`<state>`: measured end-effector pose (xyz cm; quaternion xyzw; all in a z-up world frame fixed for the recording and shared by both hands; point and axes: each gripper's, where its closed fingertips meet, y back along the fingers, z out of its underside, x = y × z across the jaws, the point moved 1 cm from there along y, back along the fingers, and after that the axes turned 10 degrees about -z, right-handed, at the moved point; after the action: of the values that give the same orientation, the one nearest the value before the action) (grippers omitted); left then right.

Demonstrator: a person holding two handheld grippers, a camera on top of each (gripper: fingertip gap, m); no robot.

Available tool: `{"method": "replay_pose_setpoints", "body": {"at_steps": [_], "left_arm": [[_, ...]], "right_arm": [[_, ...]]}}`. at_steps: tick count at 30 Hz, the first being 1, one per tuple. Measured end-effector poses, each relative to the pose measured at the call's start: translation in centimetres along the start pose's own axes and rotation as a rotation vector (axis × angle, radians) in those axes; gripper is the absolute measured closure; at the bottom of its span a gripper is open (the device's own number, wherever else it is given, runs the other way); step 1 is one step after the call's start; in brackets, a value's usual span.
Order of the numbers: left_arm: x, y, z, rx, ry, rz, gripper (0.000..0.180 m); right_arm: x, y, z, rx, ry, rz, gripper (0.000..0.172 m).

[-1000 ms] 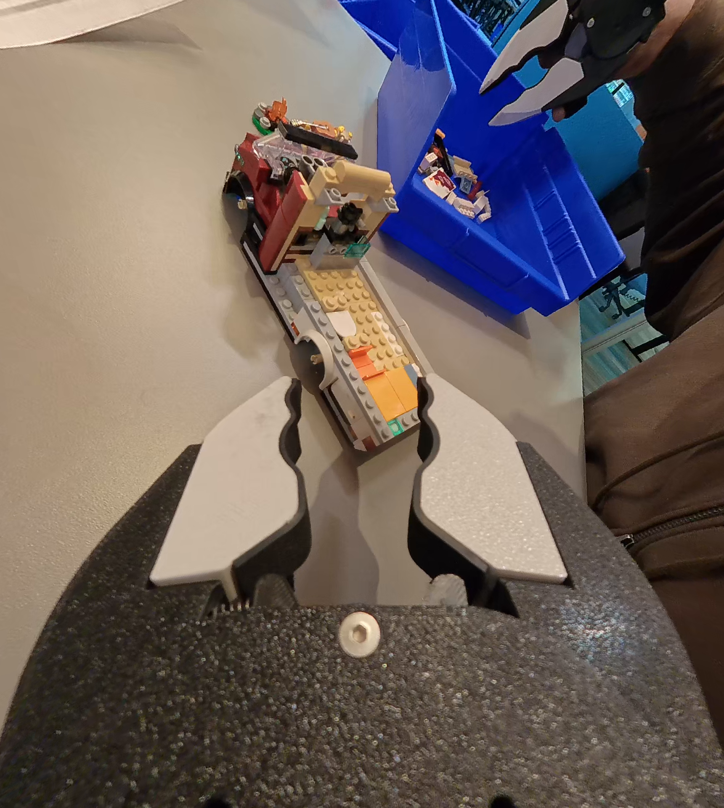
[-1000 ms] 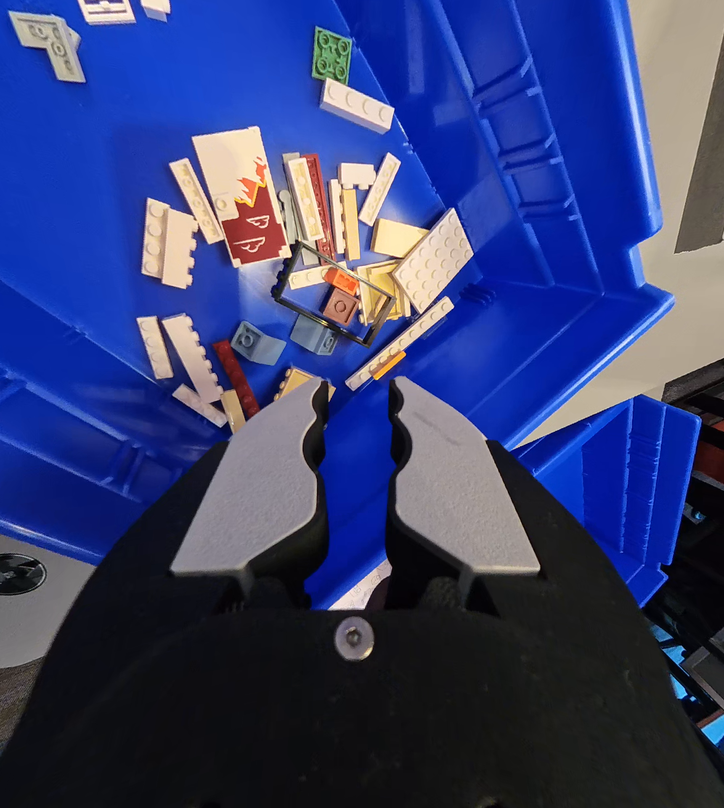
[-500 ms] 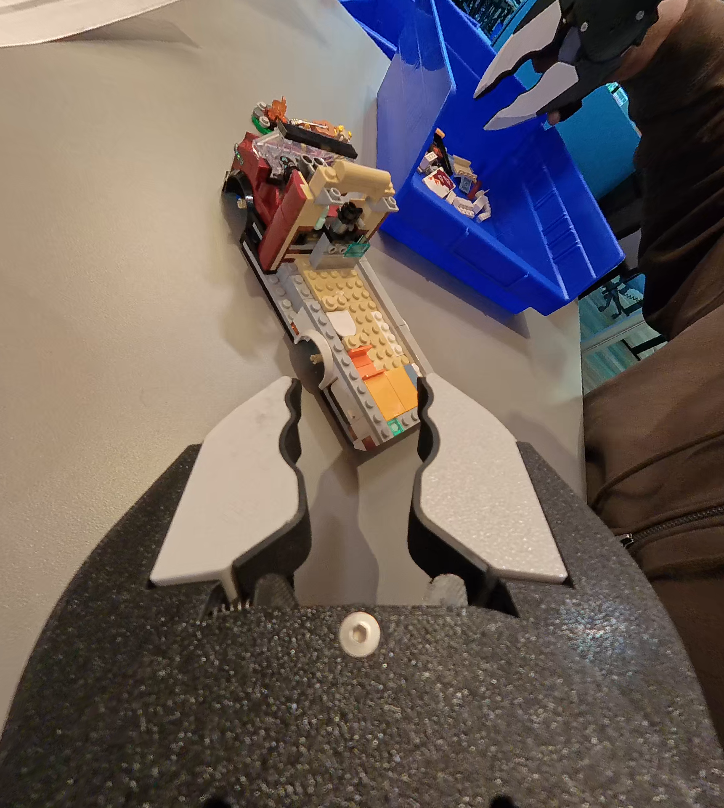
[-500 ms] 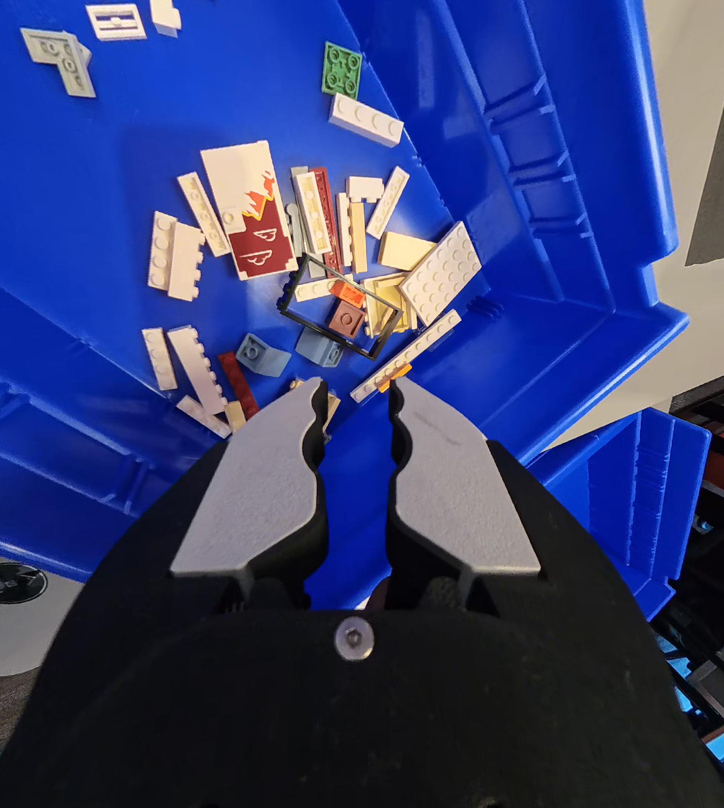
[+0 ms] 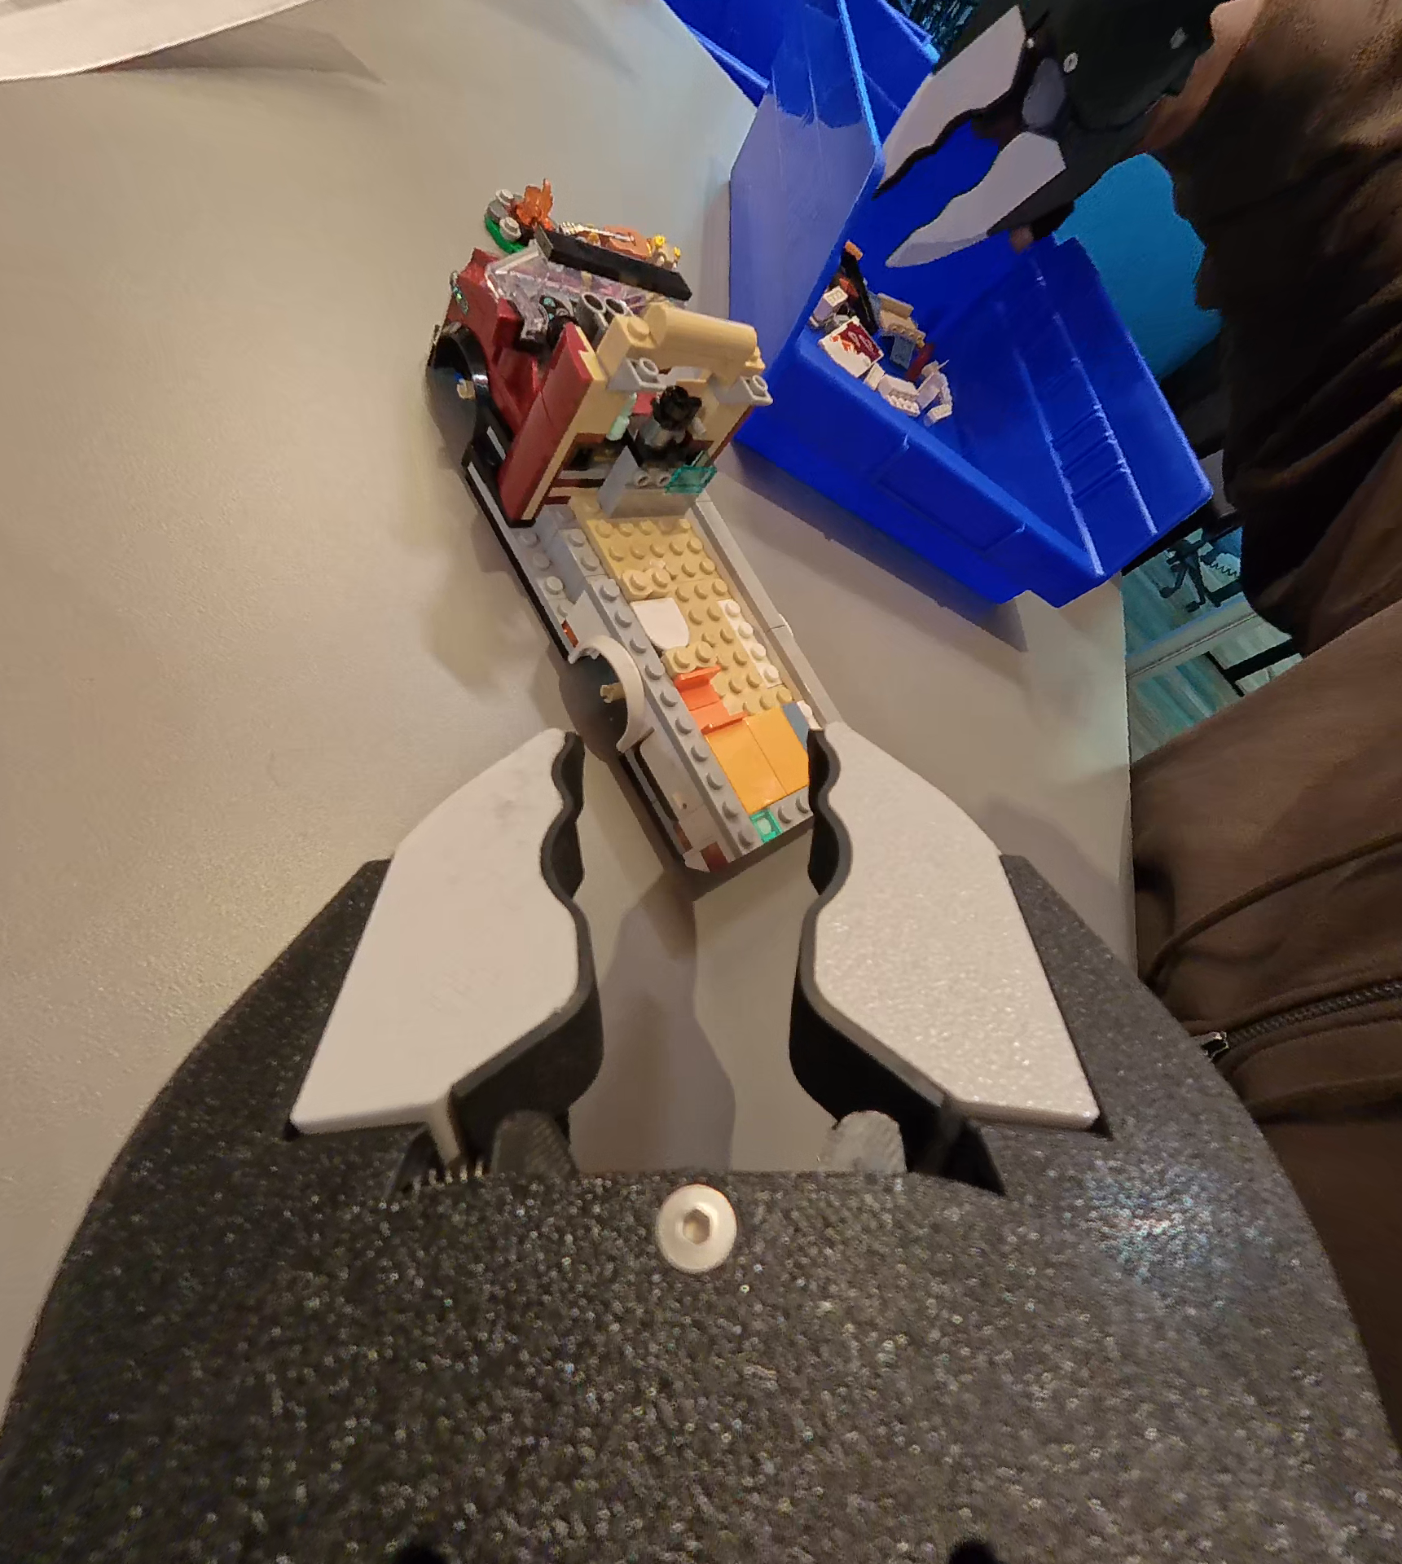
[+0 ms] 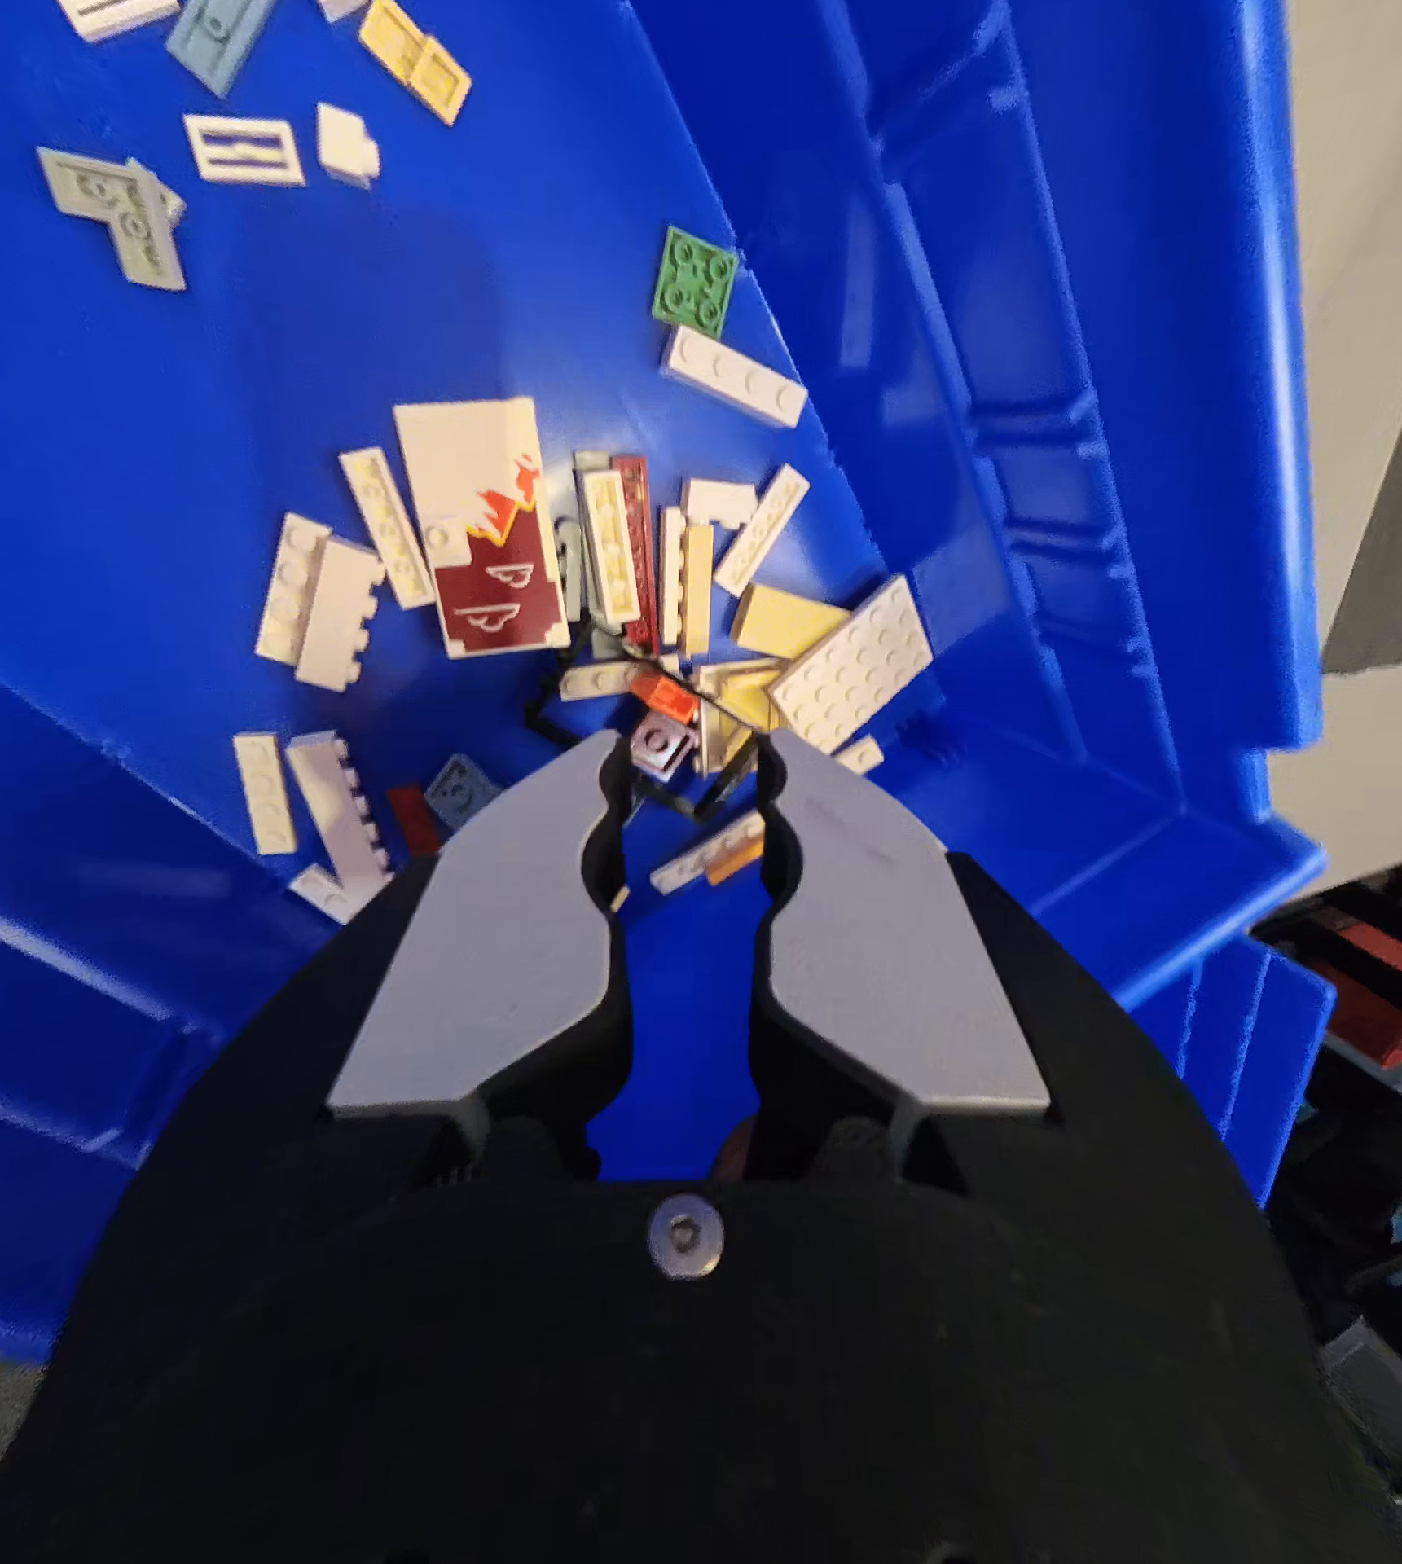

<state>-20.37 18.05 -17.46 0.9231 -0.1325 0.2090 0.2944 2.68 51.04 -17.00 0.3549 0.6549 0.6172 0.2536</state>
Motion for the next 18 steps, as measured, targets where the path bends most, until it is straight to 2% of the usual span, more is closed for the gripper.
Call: {"method": "replay_pose_setpoints", "body": {"at_steps": [6,12,15,18], "left_arm": [[0.0,0.1,-0.1,0.008,-0.004,-0.003,0.129],[0.1,0.1,-0.1,0.010,-0.003,0.003,0.129],[0.1,0.1,-0.1,0.008,-0.007,0.005,0.129],[0.2,0.1,0.0,0.009,-0.009,0.008,0.129]], "right_arm": [[1.0,-2.2,-0.4,-0.082,0.097,-0.022,0.144],[0.7,-2.8,0.4,-0.159,0.118,-0.063,0.166],[0.7,-2.8,0.4,-0.168,0.122,-0.049,0.166],[0.8,-3.0,0.5,-0.188,0.122,-0.034,0.155]]}}
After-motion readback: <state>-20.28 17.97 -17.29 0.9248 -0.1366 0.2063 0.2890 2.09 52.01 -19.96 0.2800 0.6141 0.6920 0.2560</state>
